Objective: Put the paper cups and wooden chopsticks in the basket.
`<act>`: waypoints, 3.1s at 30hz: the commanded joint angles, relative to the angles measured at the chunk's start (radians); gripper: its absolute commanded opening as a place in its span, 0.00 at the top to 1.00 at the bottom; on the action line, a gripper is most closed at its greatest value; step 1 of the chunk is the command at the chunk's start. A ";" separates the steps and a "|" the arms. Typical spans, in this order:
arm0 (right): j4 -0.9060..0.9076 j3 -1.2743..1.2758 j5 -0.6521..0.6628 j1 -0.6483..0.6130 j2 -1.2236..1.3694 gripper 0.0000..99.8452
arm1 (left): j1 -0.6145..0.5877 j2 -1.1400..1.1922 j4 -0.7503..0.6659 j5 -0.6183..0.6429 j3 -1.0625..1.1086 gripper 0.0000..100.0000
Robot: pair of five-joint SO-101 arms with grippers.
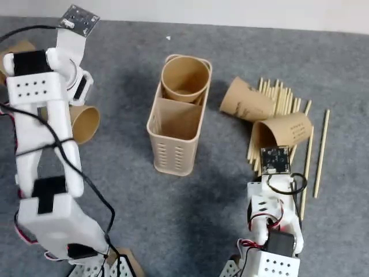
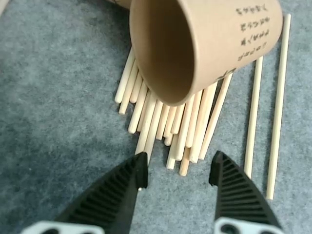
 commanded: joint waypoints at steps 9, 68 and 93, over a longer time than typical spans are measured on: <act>-0.015 0.070 0.012 -0.010 -0.010 0.78 | -0.096 0.130 -0.095 -0.087 0.001 0.76; -0.012 0.068 0.012 -0.010 -0.010 0.78 | -0.475 0.450 -0.408 -0.028 -0.303 0.76; -0.012 0.068 0.014 -0.010 -0.010 0.78 | -0.285 0.539 -0.344 0.021 -0.484 0.76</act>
